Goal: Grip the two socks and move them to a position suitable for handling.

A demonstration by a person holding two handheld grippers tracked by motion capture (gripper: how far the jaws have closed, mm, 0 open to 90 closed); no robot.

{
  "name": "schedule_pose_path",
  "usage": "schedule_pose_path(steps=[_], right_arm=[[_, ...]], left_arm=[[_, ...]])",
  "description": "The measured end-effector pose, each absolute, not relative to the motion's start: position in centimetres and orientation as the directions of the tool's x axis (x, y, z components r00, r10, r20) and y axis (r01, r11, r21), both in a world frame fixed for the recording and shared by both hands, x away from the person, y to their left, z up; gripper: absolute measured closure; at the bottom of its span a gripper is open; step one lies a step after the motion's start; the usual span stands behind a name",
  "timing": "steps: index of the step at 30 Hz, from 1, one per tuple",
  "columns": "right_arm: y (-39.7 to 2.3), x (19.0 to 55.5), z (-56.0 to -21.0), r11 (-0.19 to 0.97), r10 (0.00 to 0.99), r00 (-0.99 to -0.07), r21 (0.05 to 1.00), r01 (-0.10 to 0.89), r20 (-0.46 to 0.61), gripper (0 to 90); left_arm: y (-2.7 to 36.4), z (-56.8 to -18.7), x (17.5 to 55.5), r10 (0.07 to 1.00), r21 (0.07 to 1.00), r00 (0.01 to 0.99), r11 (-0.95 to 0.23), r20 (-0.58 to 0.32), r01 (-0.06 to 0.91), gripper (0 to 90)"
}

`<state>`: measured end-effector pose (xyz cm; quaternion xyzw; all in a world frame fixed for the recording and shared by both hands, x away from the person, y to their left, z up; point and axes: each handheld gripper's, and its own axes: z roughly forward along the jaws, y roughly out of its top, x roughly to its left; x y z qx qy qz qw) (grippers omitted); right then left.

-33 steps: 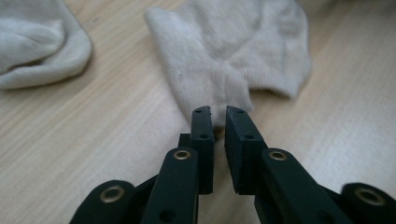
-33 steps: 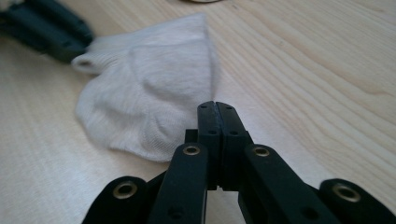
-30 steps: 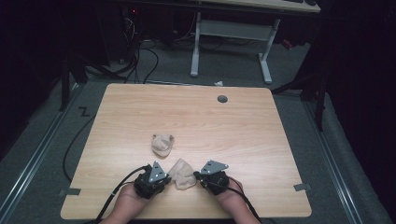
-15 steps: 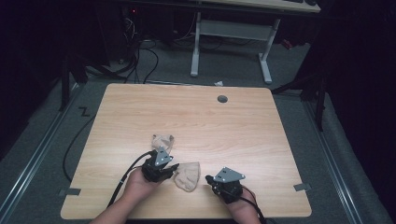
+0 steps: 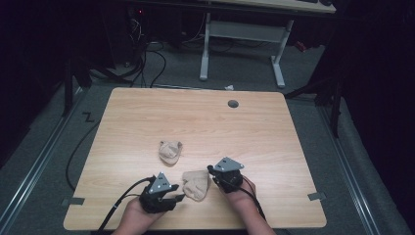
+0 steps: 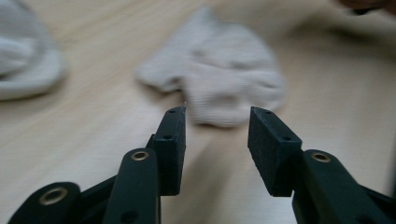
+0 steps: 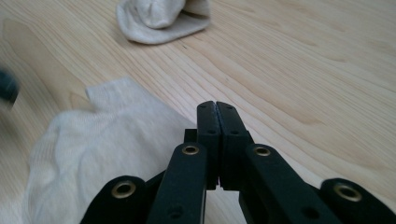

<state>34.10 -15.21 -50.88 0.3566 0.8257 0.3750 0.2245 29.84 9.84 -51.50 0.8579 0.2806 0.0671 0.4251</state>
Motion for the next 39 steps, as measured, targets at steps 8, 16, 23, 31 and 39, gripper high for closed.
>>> schedule_pose_path(steps=[8, 16, 23, 31, 39], right_arm=[[-14.2, 36.1, -52.3, 0.517, 0.721, -0.689, 0.713, 0.474, -0.065, 88.8], [-15.5, 34.1, -52.4, 0.534, 0.718, -0.691, 0.705, 0.466, -0.086, 88.5], [-17.1, 31.9, -52.4, 0.519, 0.741, -0.666, 0.707, 0.481, -0.090, 88.1], [-19.0, 29.3, -51.5, 0.471, 0.787, -0.607, 0.738, 0.482, -0.106, 85.6], [-18.6, 31.7, -52.0, 0.464, 0.800, -0.593, 0.722, 0.514, -0.092, 85.3]], left_arm=[[6.2, -51.5, 29.3, 0.490, 0.777, 0.855, -0.468, -0.169, 0.422, 65.9], [5.8, -51.8, 31.3, 0.529, 0.764, 0.838, -0.485, -0.131, 0.425, 66.0], [5.5, -52.7, 33.7, 0.574, 0.747, 0.810, -0.485, -0.121, 0.455, 67.6], [4.8, -51.7, 35.2, 0.568, 0.776, 0.816, -0.466, -0.106, 0.424, 66.4], [9.2, -49.7, 34.7, 0.623, 0.803, 0.779, -0.424, -0.078, 0.419, 59.3]])
